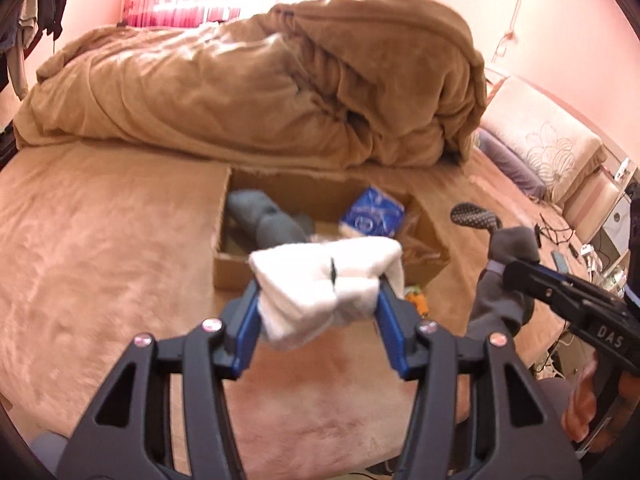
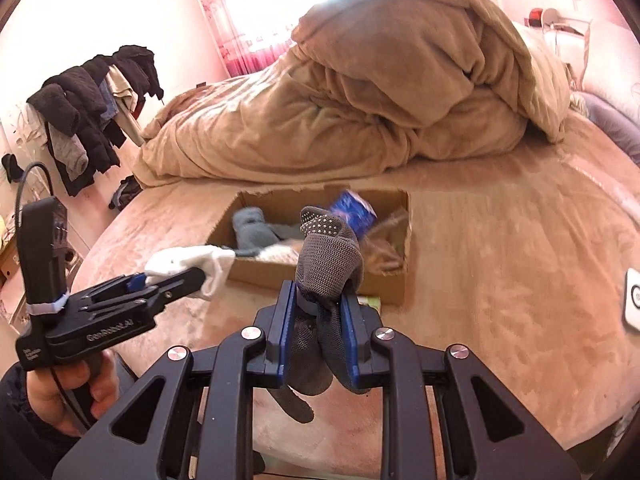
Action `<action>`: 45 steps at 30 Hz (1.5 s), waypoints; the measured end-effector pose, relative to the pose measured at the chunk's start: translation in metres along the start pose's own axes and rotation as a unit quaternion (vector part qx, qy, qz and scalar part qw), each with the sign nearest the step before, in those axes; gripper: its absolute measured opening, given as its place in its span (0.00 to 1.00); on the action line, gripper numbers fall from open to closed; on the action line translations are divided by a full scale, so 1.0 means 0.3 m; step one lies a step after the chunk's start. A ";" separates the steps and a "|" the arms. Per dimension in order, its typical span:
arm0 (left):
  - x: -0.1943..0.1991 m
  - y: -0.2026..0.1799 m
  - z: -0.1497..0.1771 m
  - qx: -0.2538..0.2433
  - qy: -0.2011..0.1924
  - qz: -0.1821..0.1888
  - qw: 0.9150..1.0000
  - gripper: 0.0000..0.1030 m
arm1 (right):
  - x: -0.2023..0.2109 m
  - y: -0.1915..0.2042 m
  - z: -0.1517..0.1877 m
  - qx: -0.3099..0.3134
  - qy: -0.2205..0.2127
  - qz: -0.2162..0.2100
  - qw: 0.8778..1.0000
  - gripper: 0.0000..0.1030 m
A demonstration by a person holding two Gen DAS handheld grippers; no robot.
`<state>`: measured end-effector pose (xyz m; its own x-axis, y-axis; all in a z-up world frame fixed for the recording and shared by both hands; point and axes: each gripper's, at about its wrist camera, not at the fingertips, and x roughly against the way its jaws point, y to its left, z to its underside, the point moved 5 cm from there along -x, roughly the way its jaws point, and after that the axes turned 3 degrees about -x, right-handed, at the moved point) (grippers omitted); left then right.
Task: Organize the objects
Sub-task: 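Drop the white socks into the box with left tool while right tool drops the gloves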
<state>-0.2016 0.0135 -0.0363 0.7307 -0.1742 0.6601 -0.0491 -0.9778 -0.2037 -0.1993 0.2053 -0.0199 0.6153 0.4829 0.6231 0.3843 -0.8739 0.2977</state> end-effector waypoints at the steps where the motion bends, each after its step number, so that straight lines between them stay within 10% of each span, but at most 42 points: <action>1: 0.016 0.006 -0.012 -0.001 -0.004 0.001 1.000 0.52 | 0.003 0.010 -0.012 0.003 -0.003 0.000 1.000 0.22; 14: -0.004 0.075 -0.146 -0.010 -0.020 0.005 1.000 0.52 | -0.055 0.108 -0.163 0.039 -0.027 -0.008 0.999 0.22; 36: -0.270 0.236 -0.189 0.006 0.013 0.009 1.000 0.52 | -0.552 0.164 -0.232 0.068 0.041 -0.043 0.996 0.22; 45: -0.335 0.201 -0.185 -0.008 0.025 0.024 0.999 0.53 | -0.697 0.038 -0.154 0.041 0.096 0.032 0.994 0.22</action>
<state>-0.3159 -0.0343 -0.0748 0.6922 -0.2260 0.6854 -0.0940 -0.9698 -0.2249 -0.3553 0.0918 -0.1133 0.4998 0.4003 0.7681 0.4086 -0.8909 0.1984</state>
